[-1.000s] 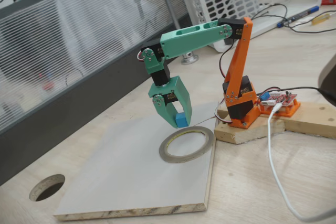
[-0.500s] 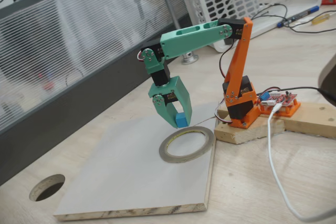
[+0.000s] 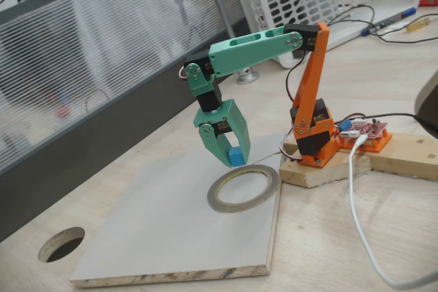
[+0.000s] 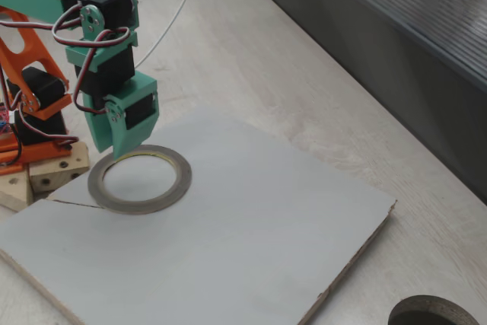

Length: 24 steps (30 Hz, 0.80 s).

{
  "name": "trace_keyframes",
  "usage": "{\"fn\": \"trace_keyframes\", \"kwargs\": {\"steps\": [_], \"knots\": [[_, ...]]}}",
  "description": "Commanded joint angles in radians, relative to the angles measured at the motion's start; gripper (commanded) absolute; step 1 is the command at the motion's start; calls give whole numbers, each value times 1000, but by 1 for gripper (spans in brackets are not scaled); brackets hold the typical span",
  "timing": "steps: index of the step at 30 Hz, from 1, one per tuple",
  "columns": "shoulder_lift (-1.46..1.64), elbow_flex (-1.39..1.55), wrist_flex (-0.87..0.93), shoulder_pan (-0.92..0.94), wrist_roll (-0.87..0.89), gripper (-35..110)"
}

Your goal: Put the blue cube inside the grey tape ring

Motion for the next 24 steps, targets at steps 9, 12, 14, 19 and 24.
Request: {"fn": "trace_keyframes", "kwargs": {"steps": [9,12,14,19,24], "knots": [[26,6,11,-34,5,2],[25,8,11,-32,5,2],[25,8,11,-34,3,2],[25,8,14,-34,3,2],[25,8,12,-28,-2,2]]}}
